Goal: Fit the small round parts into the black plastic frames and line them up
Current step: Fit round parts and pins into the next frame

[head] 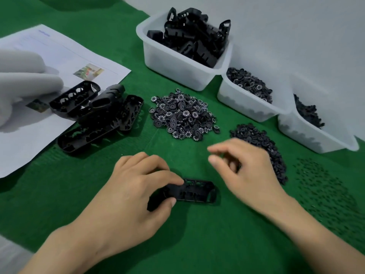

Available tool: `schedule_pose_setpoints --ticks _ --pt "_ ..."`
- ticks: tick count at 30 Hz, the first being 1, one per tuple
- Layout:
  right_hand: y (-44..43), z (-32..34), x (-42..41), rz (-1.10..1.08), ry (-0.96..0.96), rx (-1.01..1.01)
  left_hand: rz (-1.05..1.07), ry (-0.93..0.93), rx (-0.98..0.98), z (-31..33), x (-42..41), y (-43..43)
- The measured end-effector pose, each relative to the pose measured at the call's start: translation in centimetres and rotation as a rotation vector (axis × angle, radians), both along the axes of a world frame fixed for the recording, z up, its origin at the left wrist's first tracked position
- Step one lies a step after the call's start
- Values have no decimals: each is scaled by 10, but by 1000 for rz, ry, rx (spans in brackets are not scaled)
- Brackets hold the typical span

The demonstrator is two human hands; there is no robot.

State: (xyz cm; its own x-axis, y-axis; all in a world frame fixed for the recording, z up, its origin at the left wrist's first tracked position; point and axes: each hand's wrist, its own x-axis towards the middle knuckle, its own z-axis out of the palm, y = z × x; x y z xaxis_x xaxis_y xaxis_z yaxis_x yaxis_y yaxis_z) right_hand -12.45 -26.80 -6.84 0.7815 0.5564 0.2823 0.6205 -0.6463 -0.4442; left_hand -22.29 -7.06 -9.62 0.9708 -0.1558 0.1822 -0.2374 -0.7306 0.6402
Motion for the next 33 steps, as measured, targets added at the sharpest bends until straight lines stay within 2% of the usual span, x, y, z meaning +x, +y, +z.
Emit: schedule_pose_setpoints --ticks 2,4,12,16,19,23,33 --pt "12 -3 21 -116 -8 -55 24 9 -15 -1 2 -1" --pt "24 -9 34 -139 32 -146 46 18 -33 -2 3 -1" --pt "37 -7 19 78 171 -193 23 27 20 -6 2 3" --pt "21 -1 3 117 298 -103 2 13 -1 -7 1 5" --pt "8 3 0 57 381 26 14 23 -6 -8 1 5" --pt "1 -2 0 -65 267 -32 45 33 -7 -8 1 4" --pt "14 -2 -1 -24 124 -139 53 15 -19 -7 1 3"
